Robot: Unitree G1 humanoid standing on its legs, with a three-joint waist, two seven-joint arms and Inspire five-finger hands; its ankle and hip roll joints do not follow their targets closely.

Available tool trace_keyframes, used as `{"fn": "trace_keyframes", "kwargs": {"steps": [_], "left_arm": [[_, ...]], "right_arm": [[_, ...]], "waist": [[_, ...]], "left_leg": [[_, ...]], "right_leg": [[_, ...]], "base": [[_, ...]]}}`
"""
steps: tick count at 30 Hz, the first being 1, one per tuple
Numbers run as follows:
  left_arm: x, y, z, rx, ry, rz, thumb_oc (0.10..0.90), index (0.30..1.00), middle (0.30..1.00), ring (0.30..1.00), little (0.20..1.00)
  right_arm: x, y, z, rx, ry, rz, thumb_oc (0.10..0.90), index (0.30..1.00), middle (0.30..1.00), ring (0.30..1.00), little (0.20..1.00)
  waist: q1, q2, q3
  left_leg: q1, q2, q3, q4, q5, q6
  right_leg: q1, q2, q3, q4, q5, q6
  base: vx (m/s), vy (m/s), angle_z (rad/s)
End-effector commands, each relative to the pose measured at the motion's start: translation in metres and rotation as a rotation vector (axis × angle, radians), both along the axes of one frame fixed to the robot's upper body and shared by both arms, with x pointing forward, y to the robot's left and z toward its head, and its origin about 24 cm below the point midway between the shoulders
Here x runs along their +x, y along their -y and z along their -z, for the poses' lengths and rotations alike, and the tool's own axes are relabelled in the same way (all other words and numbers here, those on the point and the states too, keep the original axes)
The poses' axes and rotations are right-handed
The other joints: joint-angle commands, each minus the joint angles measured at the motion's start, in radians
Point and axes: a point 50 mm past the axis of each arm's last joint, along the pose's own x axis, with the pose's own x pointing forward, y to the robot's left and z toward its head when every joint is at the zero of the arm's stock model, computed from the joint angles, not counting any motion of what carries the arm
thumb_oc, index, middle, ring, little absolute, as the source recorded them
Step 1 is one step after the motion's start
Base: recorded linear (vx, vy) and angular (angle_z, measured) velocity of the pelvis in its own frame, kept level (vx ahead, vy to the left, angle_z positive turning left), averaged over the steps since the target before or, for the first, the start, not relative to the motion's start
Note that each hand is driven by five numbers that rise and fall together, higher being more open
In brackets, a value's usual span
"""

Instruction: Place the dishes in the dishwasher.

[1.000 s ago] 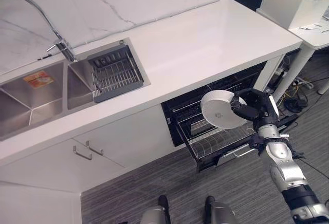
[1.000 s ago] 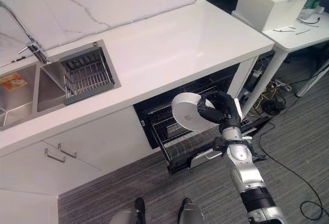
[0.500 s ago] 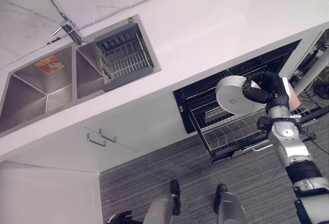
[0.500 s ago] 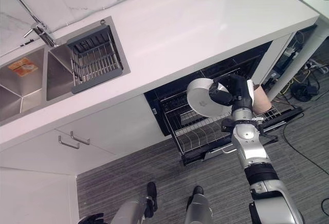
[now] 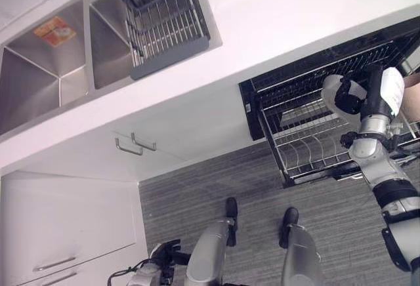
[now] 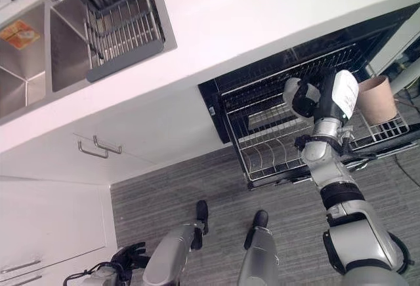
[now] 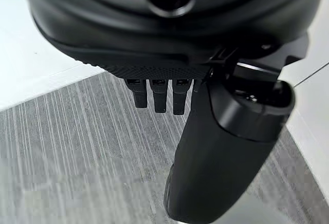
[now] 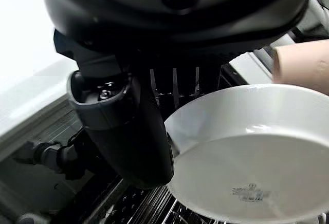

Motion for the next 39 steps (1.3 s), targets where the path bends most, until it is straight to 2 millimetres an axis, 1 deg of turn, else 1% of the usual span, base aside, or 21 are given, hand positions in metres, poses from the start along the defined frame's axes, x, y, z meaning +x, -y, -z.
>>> {"fn": "trace_keyframes", "kwargs": {"steps": [1, 4, 5, 10, 13, 16, 18, 20, 21, 23, 24, 26, 27, 28, 29, 30, 31, 32, 34, 37, 39], "left_arm": [[-0.021, -0.023, 0.003, 0.075, -0.055, -0.033, 0.8, 0.9, 0.9, 0.9, 0.9], [-0.014, -0.023, 0.001, 0.073, -0.037, -0.03, 0.8, 0.9, 0.9, 0.9, 0.9], [-0.012, -0.023, 0.0, 0.072, -0.033, -0.029, 0.8, 0.9, 0.9, 0.9, 0.9], [-0.008, -0.026, -0.003, 0.075, -0.016, -0.022, 0.8, 0.9, 0.9, 0.9, 0.9], [-0.004, -0.024, -0.005, 0.081, -0.002, -0.019, 0.8, 0.9, 0.9, 0.9, 0.9], [0.005, -0.021, -0.009, 0.083, 0.027, -0.01, 0.8, 0.9, 0.9, 0.9, 0.9], [0.006, -0.02, -0.01, 0.082, 0.034, -0.012, 0.8, 0.9, 0.9, 0.9, 0.9], [0.008, -0.017, -0.01, 0.078, 0.043, -0.013, 0.8, 0.9, 0.9, 0.9, 0.9], [0.008, -0.014, -0.01, 0.072, 0.052, -0.014, 0.8, 0.9, 0.9, 0.9, 0.9], [0.009, -0.012, -0.01, 0.067, 0.057, -0.017, 0.8, 0.9, 0.9, 0.9, 0.9], [0.01, -0.01, -0.01, 0.06, 0.064, -0.019, 0.8, 0.9, 0.9, 0.9, 0.9], [0.008, -0.007, -0.009, 0.05, 0.064, -0.02, 0.8, 0.9, 0.9, 0.9, 0.9], [0.007, -0.002, -0.008, 0.039, 0.065, -0.018, 0.8, 0.9, 0.9, 0.9, 0.9], [0.006, -0.001, -0.007, 0.036, 0.065, -0.016, 0.8, 0.9, 0.9, 0.9, 0.9], [0.006, 0.005, -0.006, 0.024, 0.067, -0.01, 0.8, 0.9, 0.9, 0.9, 0.9], [0.006, 0.007, -0.005, 0.019, 0.068, -0.007, 0.8, 0.9, 0.9, 0.9, 0.9], [0.005, 0.008, -0.005, 0.018, 0.069, -0.006, 0.8, 0.9, 0.9, 0.9, 0.9], [0.006, 0.011, -0.005, 0.01, 0.073, -0.004, 0.8, 0.9, 0.9, 0.9, 0.9], [0.005, 0.015, -0.005, -0.005, 0.08, -0.012, 0.8, 0.9, 0.9, 0.9, 0.9], [0.005, 0.018, -0.005, -0.017, 0.081, -0.018, 0.8, 0.9, 0.9, 0.9, 0.9], [0.006, 0.022, -0.005, -0.023, 0.085, -0.02, 0.8, 0.9, 0.9, 0.9, 0.9]], "right_arm": [[0.007, -0.026, -0.08, -0.184, 0.358, -0.047, 0.4, 0.3, 0.3, 0.3, 0.3], [0.008, -0.03, -0.086, -0.262, 0.388, -0.015, 0.4, 0.3, 0.3, 0.3, 0.3], [0.008, -0.027, -0.09, -0.279, 0.411, 0.029, 0.4, 0.3, 0.3, 0.3, 0.3], [0.006, -0.019, -0.102, -0.379, 0.477, 0.125, 0.4, 0.3, 0.3, 0.3, 0.3], [0.007, -0.018, -0.104, -0.352, 0.486, 0.144, 0.4, 0.3, 0.3, 0.3, 0.3], [0.009, -0.02, -0.106, -0.368, 0.468, 0.146, 0.4, 0.3, 0.3, 0.3, 0.3], [0.01, -0.021, -0.106, -0.366, 0.46, 0.149, 0.4, 0.3, 0.3, 0.3, 0.3], [0.012, -0.019, -0.101, -0.328, 0.435, 0.16, 0.4, 0.3, 0.3, 0.3, 0.3], [0.014, -0.016, -0.093, -0.268, 0.398, 0.174, 0.4, 0.3, 0.3, 0.3, 0.3], [0.015, -0.014, -0.087, -0.21, 0.377, 0.19, 0.4, 0.3, 0.3, 0.3, 0.3], [0.015, -0.012, -0.08, -0.157, 0.361, 0.203, 0.4, 0.3, 0.3, 0.3, 0.3], [0.015, -0.011, -0.069, -0.113, 0.33, 0.203, 0.4, 0.3, 0.3, 0.3, 0.3], [0.016, -0.012, -0.059, -0.082, 0.314, 0.195, 0.4, 0.3, 0.3, 0.3, 0.3], [0.016, -0.012, -0.056, -0.071, 0.308, 0.195, 0.4, 0.3, 0.3, 0.3, 0.3], [0.016, -0.013, -0.043, -0.004, 0.279, 0.2, 0.4, 0.3, 0.3, 0.3, 0.3], [0.016, -0.013, -0.038, 0.021, 0.269, 0.202, 0.522, 0.484, 0.484, 0.484, 0.484], [0.016, -0.013, -0.036, 0.035, 0.265, 0.202, 0.59, 0.585, 0.585, 0.585, 0.585], [0.016, -0.014, -0.028, 0.108, 0.248, 0.219, 0.8, 0.9, 0.9, 0.9, 0.9], [0.016, -0.016, -0.016, 0.242, 0.222, 0.234, 0.8, 0.9, 0.9, 0.9, 0.9], [0.017, -0.02, -0.009, 0.288, 0.206, 0.214, 0.8, 0.9, 0.9, 0.9, 0.9], [0.018, -0.029, -0.002, 0.333, 0.198, 0.182, 0.8, 0.9, 0.9, 0.9, 0.9]], "waist": [[0.021, -0.029, -0.058], [0.031, -0.029, -0.04], [0.039, -0.029, -0.025], [0.057, -0.029, 0.001], [0.063, -0.029, 0.015], [0.069, -0.02, 0.023], [0.07, -0.016, 0.023], [0.072, -0.011, 0.023], [0.072, -0.004, 0.023], [0.071, -0.001, 0.023], [0.069, 0.004, 0.023], [0.066, 0.009, 0.023], [0.062, 0.016, 0.023], [0.061, 0.018, 0.023], [0.058, 0.028, 0.023], [0.056, 0.032, 0.023], [0.056, 0.032, 0.023], [0.054, 0.038, 0.023], [0.052, 0.045, 0.023], [0.048, 0.05, 0.023], [0.043, 0.054, 0.023]], "left_leg": [[-0.029, -0.008, -0.087, 0.082, -0.116, -0.047], [-0.053, -0.009, -0.09, 0.082, -0.109, -0.044], [-0.058, -0.01, -0.093, 0.082, -0.112, -0.044], [-0.085, -0.018, -0.1, 0.082, -0.106, -0.038], [-0.099, -0.018, -0.1, 0.082, -0.102, -0.035], [-0.128, -0.025, -0.101, 0.082, -0.095, -0.028], [-0.141, -0.026, -0.1, 0.082, -0.087, -0.027], [-0.15, -0.03, -0.098, 0.082, -0.091, -0.027], [-0.165, -0.033, -0.094, 0.082, -0.087, -0.026], [-0.174, -0.035, -0.092, 0.082, -0.085, -0.026], [-0.189, -0.035, -0.09, 0.082, -0.077, -0.024], [-0.191, -0.036, -0.086, 0.082, -0.083, -0.026], [-0.197, -0.036, -0.081, 0.082, -0.082, -0.026], [-0.197, -0.036, -0.079, 0.082, -0.082, -0.026], [-0.204, -0.039, -0.072, 0.082, -0.083, -0.023], [-0.206, -0.04, -0.069, 0.082, -0.082, -0.022], [-0.207, -0.041, -0.068, 0.082, -0.082, -0.022], [-0.208, -0.043, -0.064, 0.082, -0.083, -0.022], [-0.207, -0.046, -0.061, 0.082, -0.085, -0.021], [-0.204, -0.045, -0.054, 0.082, -0.085, -0.023], [-0.203, -0.045, -0.05, 0.082, -0.086, -0.022]], "right_leg": [[0.074, -0.008, 0.006, -0.119, 0.029, 0.07], [0.055, -0.008, 0.004, -0.119, 0.035, 0.071], [0.054, -0.007, 0.001, -0.119, 0.032, 0.073], [0.034, -0.011, -0.006, -0.119, 0.043, 0.08], [0.022, -0.013, -0.007, -0.119, 0.049, 0.082], [-0.004, -0.017, -0.009, -0.119, 0.058, 0.086], [-0.015, -0.019, -0.01, -0.119, 0.067, 0.085], [-0.023, -0.024, -0.012, -0.119, 0.065, 0.089], [-0.039, -0.031, -0.013, -0.119, 0.072, 0.092], [-0.048, -0.033, -0.012, -0.119, 0.075, 0.092], [-0.062, -0.034, -0.012, -0.119, 0.082, 0.091], [-0.065, -0.035, -0.012, -0.119, 0.078, 0.092], [-0.072, -0.039, -0.011, -0.119, 0.08, 0.091], [-0.074, -0.04, -0.012, -0.119, 0.08, 0.091], [-0.082, -0.048, -0.013, -0.119, 0.084, 0.092], [-0.087, -0.05, -0.012, -0.119, 0.086, 0.092], [-0.088, -0.051, -0.012, -0.119, 0.087, 0.092], [-0.091, -0.056, -0.012, -0.119, 0.09, 0.093], [-0.094, -0.059, -0.01, -0.119, 0.091, 0.094], [-0.094, -0.059, -0.006, -0.119, 0.092, 0.094], [-0.097, -0.06, -0.002, -0.119, 0.094, 0.093]], "base": [[-0.05, 0.016, 0.06], [-0.06, 0.0, 0.08], [-0.09, -0.008, 0.13], [-0.04, 0.0, 0.08], [-0.02, -0.007, 0.05], [-0.03, 0.018, 0.09], [-0.01, 0.03, 0.05], [-0.01, 0.047, 0.05], [-0.03, 0.055, 0.02], [-0.03, 0.051, 0.02], [-0.01, 0.058, 0.03], [0.01, 0.081, 0.02], [0.01, 0.089, 0.01], [0.01, 0.117, -0.01], [0.0, 0.086, -0.02], [0.0, 0.076, -0.02], [0.0, 0.054, 0.04], [0.0, 0.05, 0.05], [0.01, 0.055, 0.04], [0.01, 0.048, 0.01], [0.02, 0.055, 0.02]]}}
